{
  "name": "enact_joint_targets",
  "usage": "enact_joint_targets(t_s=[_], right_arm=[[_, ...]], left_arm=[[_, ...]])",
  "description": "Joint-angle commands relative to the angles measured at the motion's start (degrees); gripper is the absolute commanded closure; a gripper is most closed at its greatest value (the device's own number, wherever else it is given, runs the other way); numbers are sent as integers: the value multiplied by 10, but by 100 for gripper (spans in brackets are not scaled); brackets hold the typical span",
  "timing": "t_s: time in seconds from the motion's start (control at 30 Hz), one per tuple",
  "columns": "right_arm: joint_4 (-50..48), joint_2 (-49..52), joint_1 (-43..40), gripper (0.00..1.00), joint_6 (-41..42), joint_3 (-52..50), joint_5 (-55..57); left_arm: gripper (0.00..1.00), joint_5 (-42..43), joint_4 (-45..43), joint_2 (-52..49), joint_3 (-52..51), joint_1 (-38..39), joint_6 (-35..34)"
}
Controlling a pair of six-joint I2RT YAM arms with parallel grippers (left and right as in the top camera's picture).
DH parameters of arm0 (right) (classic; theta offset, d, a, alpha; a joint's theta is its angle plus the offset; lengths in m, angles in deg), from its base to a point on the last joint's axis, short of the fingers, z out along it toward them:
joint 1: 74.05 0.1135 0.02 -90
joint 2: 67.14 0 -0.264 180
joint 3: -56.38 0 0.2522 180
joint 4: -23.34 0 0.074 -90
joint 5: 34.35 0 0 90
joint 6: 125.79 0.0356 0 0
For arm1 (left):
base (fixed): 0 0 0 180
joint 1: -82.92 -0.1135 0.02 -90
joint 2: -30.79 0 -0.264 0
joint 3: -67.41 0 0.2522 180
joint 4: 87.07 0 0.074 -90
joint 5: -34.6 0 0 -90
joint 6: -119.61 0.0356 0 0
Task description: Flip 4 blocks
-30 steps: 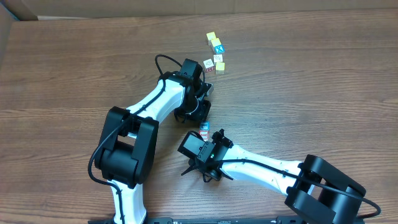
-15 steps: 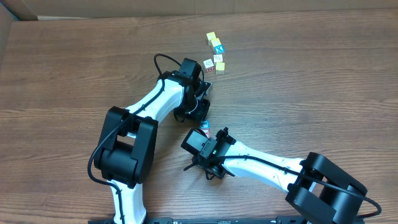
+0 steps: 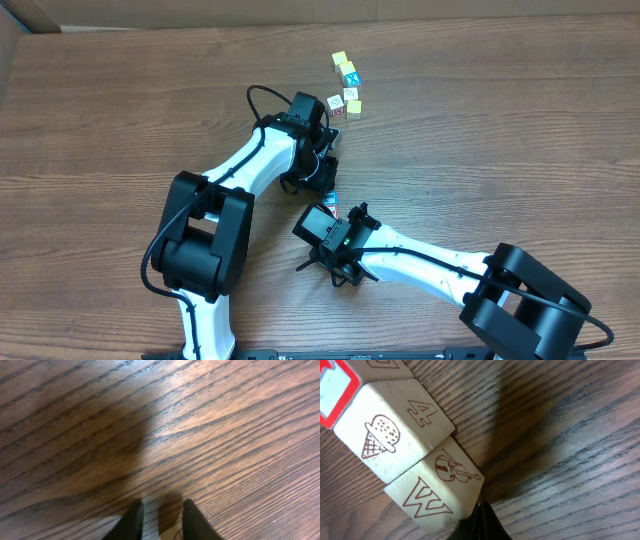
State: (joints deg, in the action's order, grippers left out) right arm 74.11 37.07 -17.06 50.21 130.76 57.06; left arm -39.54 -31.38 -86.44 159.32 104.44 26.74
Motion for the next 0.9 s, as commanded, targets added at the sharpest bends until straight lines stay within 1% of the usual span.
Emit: enact_joint_targets(t_s=[0.0,0.07,0.13,0.4,0.47,0.5,0.6,0.7,0.73,0.77,0.8,0.83,0.87], right_arm=[[-3,-8,-3,96,-7,0,-3],[-3,-8,-3,96,-7,0,-6],[-3,-8,-3,96,-7,0,-14],[3,-8,-3,96,-7,0,-49],[12,-8,-3,96,-10,3,-54],[18,-10,-3,96,-25,8,-55],[50,-23,-3,96,-95,34,-40],[117,-42,-3,96,-158,78,23],[139,-45,-4,96,-195,96,41],[156,-46,-7,89,-227,112,46],[172,-46,-10,77,-255,129,44],[182,-45,-13,67,-275,141,37],[187,-46,-16,60,-293,150,30]], left_arm=[[71,-4,-3,-5,8,2,-10],[68,-4,-5,-5,8,2,-10],[67,-4,-9,-5,8,2,-10],[67,-7,-36,-5,8,2,-35],[68,-13,-39,-5,10,1,-46],[71,-13,-38,-5,14,0,-50],[71,-12,-26,-1,38,-11,-69],[71,-12,7,9,82,-31,-97],[70,-12,18,13,96,-39,-104],[69,-13,31,18,113,-47,-111],[68,-13,42,23,127,-54,-118],[67,-13,51,27,139,-62,-126],[65,-14,59,31,147,-68,-132]])
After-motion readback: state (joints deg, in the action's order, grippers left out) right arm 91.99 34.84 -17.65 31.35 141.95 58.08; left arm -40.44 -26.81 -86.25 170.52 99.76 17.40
